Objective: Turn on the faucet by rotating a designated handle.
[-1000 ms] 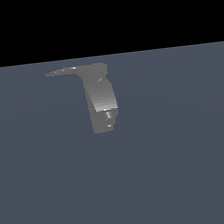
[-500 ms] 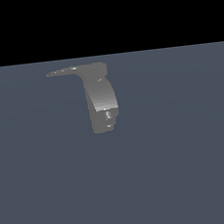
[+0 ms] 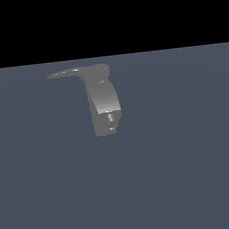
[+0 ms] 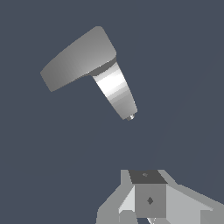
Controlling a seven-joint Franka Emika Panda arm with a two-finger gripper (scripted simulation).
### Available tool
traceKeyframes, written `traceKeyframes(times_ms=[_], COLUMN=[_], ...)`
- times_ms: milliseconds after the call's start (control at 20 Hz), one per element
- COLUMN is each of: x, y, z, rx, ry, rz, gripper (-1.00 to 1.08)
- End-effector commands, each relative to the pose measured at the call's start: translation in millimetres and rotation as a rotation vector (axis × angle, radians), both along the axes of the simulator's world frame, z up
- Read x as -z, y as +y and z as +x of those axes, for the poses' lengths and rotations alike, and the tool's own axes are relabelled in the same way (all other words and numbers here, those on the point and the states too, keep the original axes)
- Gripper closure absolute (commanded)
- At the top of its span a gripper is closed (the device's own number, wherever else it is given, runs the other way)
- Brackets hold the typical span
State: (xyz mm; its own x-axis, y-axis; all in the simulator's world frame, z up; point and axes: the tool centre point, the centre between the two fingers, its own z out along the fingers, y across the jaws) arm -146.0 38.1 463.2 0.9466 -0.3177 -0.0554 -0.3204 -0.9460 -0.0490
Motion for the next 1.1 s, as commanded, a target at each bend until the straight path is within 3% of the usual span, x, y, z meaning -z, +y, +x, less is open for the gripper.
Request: traceKeyframes(times_ms=[0, 1050], x=[4.6, 69.9], y=[5.0, 55.2], z=[15.3, 134.3], rx=[0.059, 0.552], ry=[0.004, 0.035], rz=[0.003, -0.01], gripper=[1.08, 1.08])
